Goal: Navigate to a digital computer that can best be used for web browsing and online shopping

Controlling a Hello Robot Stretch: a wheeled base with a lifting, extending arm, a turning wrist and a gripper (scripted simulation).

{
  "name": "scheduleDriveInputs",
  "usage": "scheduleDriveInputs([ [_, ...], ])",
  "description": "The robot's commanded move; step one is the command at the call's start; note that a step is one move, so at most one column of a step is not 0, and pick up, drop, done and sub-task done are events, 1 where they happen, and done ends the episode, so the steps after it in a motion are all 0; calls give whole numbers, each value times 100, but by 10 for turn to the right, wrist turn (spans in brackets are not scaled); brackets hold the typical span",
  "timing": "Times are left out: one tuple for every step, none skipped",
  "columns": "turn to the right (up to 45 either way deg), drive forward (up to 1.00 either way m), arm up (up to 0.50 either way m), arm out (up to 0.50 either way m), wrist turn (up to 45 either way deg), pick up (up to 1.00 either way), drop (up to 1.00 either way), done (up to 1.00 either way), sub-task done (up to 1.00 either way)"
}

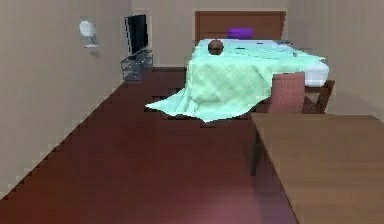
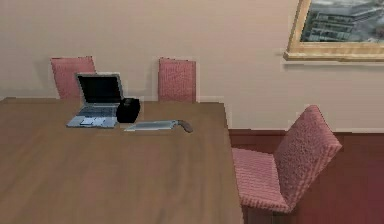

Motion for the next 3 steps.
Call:
scheduleDriveInputs([
  [0, 100, 0, 0, 0, 0, 0, 0, 0],
  [0, 65, 0, 0, 0, 0, 0, 0, 0],
  [450, 0, 0, 0, 0, 0, 0, 0, 0],
])
